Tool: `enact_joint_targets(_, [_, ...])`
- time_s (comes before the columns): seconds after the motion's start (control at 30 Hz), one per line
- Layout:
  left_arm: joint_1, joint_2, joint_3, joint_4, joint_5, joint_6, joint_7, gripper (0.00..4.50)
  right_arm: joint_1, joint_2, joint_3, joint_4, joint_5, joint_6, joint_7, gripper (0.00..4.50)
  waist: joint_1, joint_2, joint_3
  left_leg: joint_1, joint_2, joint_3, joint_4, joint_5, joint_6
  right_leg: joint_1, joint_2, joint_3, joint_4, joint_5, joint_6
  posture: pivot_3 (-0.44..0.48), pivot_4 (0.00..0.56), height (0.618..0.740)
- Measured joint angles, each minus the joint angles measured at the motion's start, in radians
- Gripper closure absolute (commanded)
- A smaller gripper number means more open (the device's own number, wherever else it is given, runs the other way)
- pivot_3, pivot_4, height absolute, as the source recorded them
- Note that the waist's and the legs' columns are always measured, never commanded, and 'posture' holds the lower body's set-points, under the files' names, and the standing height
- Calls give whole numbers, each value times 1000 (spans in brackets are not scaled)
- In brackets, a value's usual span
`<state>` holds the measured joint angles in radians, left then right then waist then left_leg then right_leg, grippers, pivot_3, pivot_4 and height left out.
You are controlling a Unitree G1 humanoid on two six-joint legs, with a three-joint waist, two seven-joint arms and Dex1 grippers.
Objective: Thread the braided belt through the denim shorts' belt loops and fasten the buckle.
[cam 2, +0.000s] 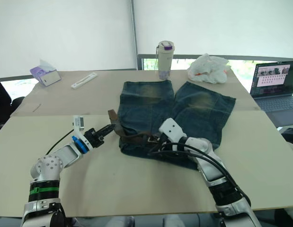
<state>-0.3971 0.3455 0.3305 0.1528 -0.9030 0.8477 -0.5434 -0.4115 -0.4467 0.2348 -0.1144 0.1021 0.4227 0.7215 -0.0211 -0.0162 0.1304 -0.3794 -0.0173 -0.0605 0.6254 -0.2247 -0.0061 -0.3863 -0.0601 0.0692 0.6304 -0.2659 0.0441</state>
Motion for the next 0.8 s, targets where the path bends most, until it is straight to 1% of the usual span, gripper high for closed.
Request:
enact_joint_targets(0.2, [-26, 44, -27, 42, 78, -80, -80, 4500, -11, 4, 26, 35, -9, 0, 23, 4483, 0, 0, 0, 0, 0, 0, 0, 0, 0, 0, 0, 0, 0, 0, 0, 0, 150, 740])
enact_joint_targets(0.43, [-42, 73, -49, 88, 132, -119, -161, 4500, -50, 5, 44, 97, -36, 0, 35, 4483, -4, 0, 0, 0, 0, 0, 0, 0, 0, 0, 0, 0, 0, 0, 0, 0, 150, 740])
enact_joint_targets(0.6, [-42, 82, -50, 100, 155, -124, -182, 4500, -55, 5, 54, 107, -42, 2, 50, 4483, -5, 0, 0, 1, 1, 0, 0, 0, 0, 0, 0, 0, 0, 0, 0, 0, 150, 740])
enact_joint_targets(0.8, [-49, 80, -52, 102, 171, -133, -193, 4500, -70, -3, 63, 104, -41, 50, 84, 4483, -8, 0, -1, 1, 1, 0, 0, 0, 0, 0, 0, 0, 1, 0, 0, 0, 150, 740])
